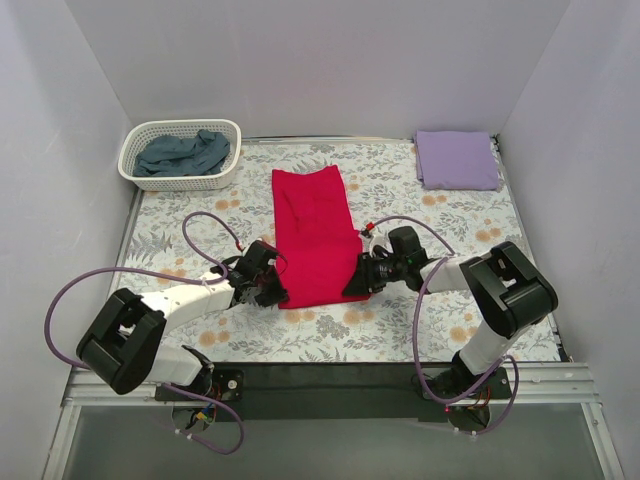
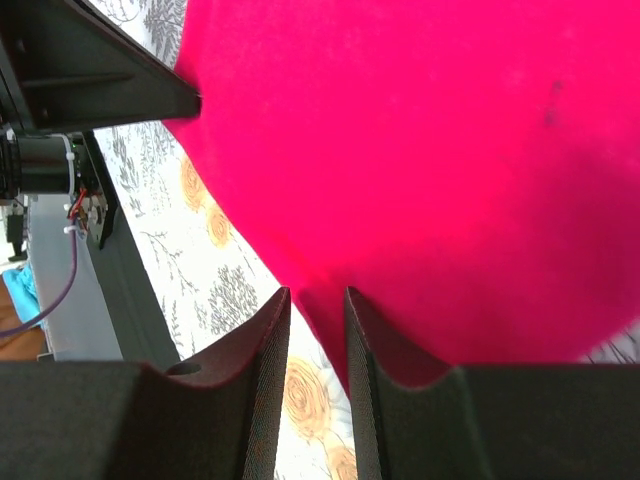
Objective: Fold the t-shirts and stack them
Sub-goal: Fold the tshirt
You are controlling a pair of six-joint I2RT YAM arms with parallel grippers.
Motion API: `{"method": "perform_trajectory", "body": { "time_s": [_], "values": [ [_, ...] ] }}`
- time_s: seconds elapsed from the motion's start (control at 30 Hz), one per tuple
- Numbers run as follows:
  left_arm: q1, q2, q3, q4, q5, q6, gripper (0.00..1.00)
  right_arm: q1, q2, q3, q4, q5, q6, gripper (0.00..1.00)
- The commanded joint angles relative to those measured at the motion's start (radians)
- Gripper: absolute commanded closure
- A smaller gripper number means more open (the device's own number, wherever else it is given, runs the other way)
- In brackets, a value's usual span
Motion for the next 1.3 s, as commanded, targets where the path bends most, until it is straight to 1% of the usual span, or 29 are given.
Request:
{"method": "perform_trajectory", "body": {
  "time_s": [0.0,0.17,0.27,0.3,0.43,0.53,0.57,0.63,0.7,0.73,0.83,0.87,0.9,0.93,1.0,1.03,1.07,1.13,1.17,1.2,1.27],
  "values": [
    [-0.002,0.009,-0.029,-0.106,-0.040,0.025,0.90,-0.028,-0.025,-0.056,-0.065,0.021,-0.068,0.69],
    [-0.004,0.006,-0.021,-0.139,-0.025,0.037,0.90,-0.060,-0.001,-0.092,-0.084,0.029,-0.090,0.70],
    [-0.002,-0.003,-0.021,-0.166,0.013,0.053,0.90,-0.060,-0.026,-0.101,-0.132,0.034,-0.091,0.70],
    [-0.004,0.000,-0.021,-0.178,0.058,0.054,0.90,-0.060,-0.036,-0.101,-0.151,0.038,-0.093,0.70],
    [-0.007,0.002,-0.039,-0.191,0.127,0.057,0.90,-0.059,-0.089,-0.086,-0.313,0.073,-0.107,0.70],
    [-0.025,-0.017,-0.058,-0.198,0.165,0.056,0.90,-0.037,-0.120,-0.072,-0.387,0.107,-0.113,0.70],
    [-0.031,-0.024,-0.058,-0.205,0.170,0.048,0.90,-0.030,-0.129,-0.066,-0.434,0.115,-0.113,0.70],
    [-0.039,-0.057,-0.053,-0.223,0.175,0.047,0.89,-0.013,-0.163,-0.054,-0.464,0.118,-0.117,0.70],
    [-0.039,-0.099,-0.012,-0.255,0.155,0.043,0.86,-0.011,-0.206,-0.015,-0.507,0.138,-0.122,0.70],
    [-0.039,-0.110,0.011,-0.269,0.136,0.042,0.85,-0.011,-0.217,0.011,-0.527,0.173,-0.133,0.70],
    [-0.021,-0.121,0.112,-0.306,0.040,0.051,0.82,-0.023,-0.237,0.129,-0.584,0.260,-0.162,0.69],
    [-0.009,-0.117,0.138,-0.306,-0.011,0.060,0.81,-0.030,-0.234,0.158,-0.590,0.280,-0.171,0.69],
    [0.005,-0.109,0.158,-0.295,-0.032,0.080,0.79,-0.042,-0.223,0.217,-0.593,0.299,-0.173,0.69],
    [0.030,-0.088,0.200,-0.283,-0.046,0.092,0.79,-0.051,-0.212,0.245,-0.591,0.320,-0.174,0.69],
    [0.053,-0.051,0.234,-0.220,-0.072,0.132,0.78,-0.063,-0.165,0.310,-0.590,0.340,-0.186,0.69],
    [0.074,-0.028,0.253,-0.200,-0.075,0.145,0.78,-0.063,-0.143,0.374,-0.588,0.348,-0.189,0.69],
    [0.083,0.032,0.295,-0.183,-0.082,0.157,0.78,-0.063,-0.119,0.405,-0.585,0.360,-0.195,0.69],
    [0.106,0.095,0.339,-0.142,-0.106,0.187,0.79,-0.066,-0.041,0.492,-0.581,0.373,-0.208,0.69],
    [0.114,0.151,0.375,-0.128,-0.109,0.198,0.80,-0.066,-0.016,0.515,-0.578,0.376,-0.209,0.70],
    [0.122,0.185,0.389,-0.101,-0.106,0.206,0.81,-0.065,0.033,0.538,-0.574,0.377,-0.209,0.69],
    [0.134,0.239,0.416,-0.084,-0.103,0.232,0.82,-0.065,0.078,0.577,-0.553,0.370,-0.208,0.70]
  ]
}}
